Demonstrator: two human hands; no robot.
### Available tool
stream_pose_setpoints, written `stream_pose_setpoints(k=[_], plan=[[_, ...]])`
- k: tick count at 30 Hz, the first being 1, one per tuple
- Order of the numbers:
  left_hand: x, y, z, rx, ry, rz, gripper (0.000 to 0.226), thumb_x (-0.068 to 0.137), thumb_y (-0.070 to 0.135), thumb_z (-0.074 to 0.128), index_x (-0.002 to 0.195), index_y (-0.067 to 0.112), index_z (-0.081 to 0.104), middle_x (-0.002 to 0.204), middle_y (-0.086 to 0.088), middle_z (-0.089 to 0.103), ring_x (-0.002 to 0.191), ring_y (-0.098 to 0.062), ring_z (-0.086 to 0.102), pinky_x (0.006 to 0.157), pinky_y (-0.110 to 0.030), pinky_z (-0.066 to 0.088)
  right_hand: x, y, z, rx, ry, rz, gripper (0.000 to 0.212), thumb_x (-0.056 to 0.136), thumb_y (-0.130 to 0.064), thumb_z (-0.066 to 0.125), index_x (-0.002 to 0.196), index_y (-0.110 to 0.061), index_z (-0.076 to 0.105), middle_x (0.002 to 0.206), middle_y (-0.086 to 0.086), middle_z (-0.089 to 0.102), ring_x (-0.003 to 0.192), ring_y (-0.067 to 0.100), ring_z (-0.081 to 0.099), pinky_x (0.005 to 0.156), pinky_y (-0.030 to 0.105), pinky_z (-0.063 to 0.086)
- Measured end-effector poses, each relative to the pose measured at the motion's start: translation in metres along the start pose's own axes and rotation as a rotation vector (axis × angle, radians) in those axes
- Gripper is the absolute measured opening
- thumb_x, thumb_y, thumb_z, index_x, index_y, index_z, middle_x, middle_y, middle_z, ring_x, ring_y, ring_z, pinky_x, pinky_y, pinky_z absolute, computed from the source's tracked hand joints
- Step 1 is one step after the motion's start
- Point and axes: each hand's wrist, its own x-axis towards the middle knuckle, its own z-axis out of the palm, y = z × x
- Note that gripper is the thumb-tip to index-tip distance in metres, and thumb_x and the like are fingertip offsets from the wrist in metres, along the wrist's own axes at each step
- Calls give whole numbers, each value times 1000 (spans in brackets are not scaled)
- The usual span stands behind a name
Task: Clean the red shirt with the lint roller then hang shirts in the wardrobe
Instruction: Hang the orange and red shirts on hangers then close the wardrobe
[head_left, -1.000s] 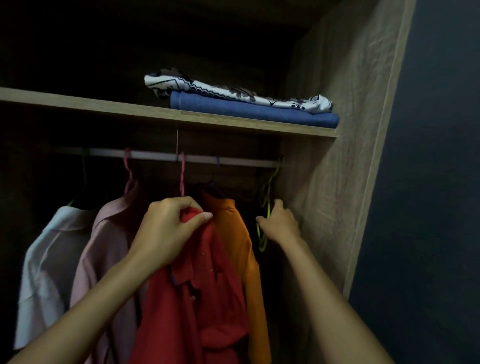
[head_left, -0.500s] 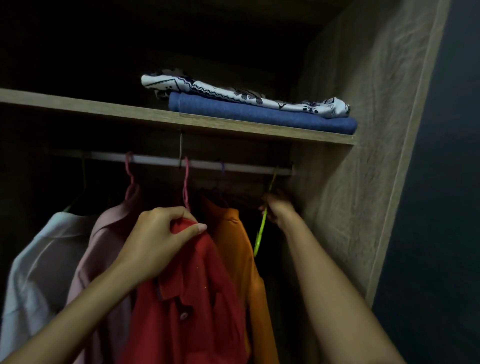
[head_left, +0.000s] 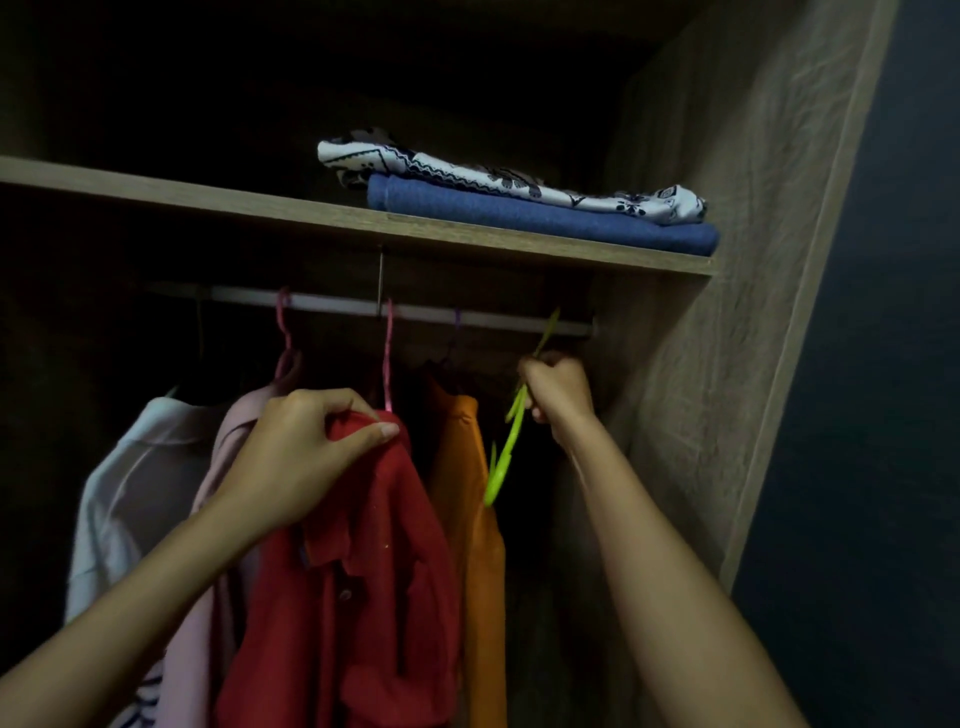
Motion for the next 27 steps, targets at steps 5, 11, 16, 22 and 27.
stream_pose_setpoints(k=[5, 11, 16, 22, 27], plan=[[-13, -4, -14, -33, 5, -29, 10, 78, 30, 76, 74, 22, 73, 72, 13, 70, 80, 5, 63, 64, -10, 43, -35, 14, 4, -107, -104, -77, 33, 86, -36, 64, 67, -9, 70, 54, 5, 63, 41, 9, 53, 45, 22, 40], [-35, -21, -35, -63, -39, -96, 14, 79, 34, 75, 77, 19, 73, 72, 9, 71, 73, 0, 65, 65, -17, 48, -97, 24, 11, -306, -166, -164, 41, 91, -44, 53, 71, -10, 62, 57, 3, 60, 47, 12, 56, 56, 29, 43], [-56, -34, -53, -74, -76, -148, 21, 77, 43, 75, 76, 22, 73, 79, 9, 71, 76, -5, 65, 76, -31, 52, -147, 19, 12, -248, -176, -175, 30, 101, -30, 36, 78, -16, 49, 68, 5, 71, 35, 12, 52, 40, 20, 40], [-81, -34, -63, -125, -125, -134, 16, 79, 37, 74, 79, 21, 74, 80, 6, 73, 78, -2, 66, 79, -25, 50, -203, 0, 14, 181, -17, -84, 45, 104, -26, 26, 66, -13, 45, 57, 27, 57, 25, 14, 32, 33, 13, 22], [-98, -29, -69, -141, -143, -107, 14, 80, 36, 73, 78, 22, 72, 74, 9, 71, 72, 6, 62, 74, -27, 49, -243, -11, 41, 256, 135, -128, 32, 104, -29, 26, 77, -21, 42, 51, 6, 55, 28, 10, 38, 34, 17, 29]])
